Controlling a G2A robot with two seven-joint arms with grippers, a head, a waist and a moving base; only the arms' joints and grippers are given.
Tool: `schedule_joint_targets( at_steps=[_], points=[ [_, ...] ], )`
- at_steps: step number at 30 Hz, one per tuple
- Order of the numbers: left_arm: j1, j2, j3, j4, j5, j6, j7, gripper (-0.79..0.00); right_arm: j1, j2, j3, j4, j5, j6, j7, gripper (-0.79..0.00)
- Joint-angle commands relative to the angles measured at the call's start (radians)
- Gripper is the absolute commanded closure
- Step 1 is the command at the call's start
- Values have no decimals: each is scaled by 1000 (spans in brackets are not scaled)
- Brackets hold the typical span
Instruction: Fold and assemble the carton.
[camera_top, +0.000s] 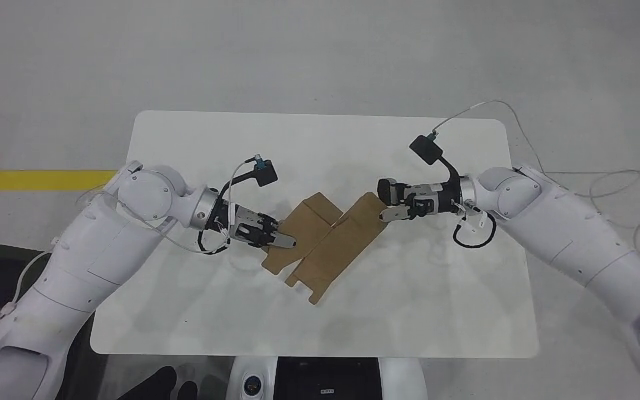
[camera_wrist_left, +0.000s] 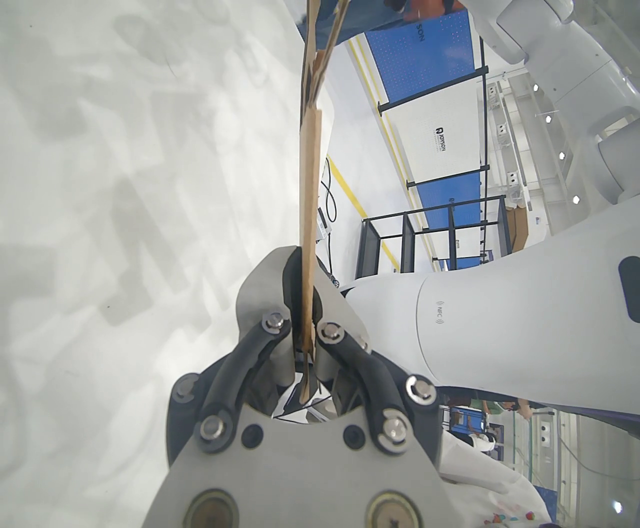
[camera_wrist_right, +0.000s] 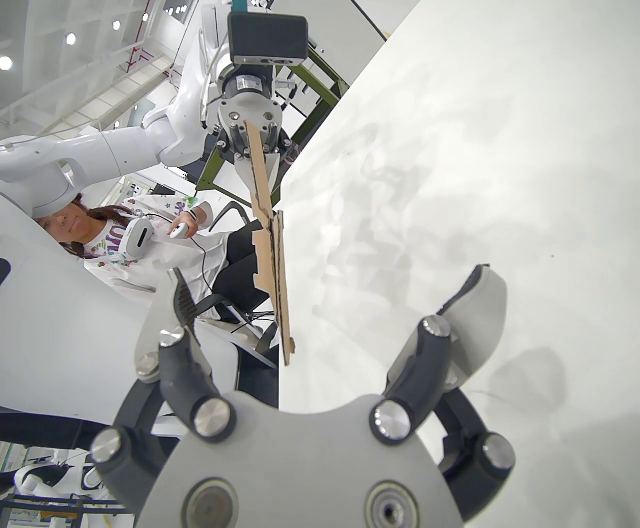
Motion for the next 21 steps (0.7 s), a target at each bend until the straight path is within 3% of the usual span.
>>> schedule_joint_targets(
  at_steps=[1,21],
  points=[
    [0,0,-1,0,0,0,0,0,-1,0,2,0,-1,0,0,-785],
    [12,2,13,-41,34,1,31,0,-28,1,24,-14,-37,30,2,-785]
  ],
)
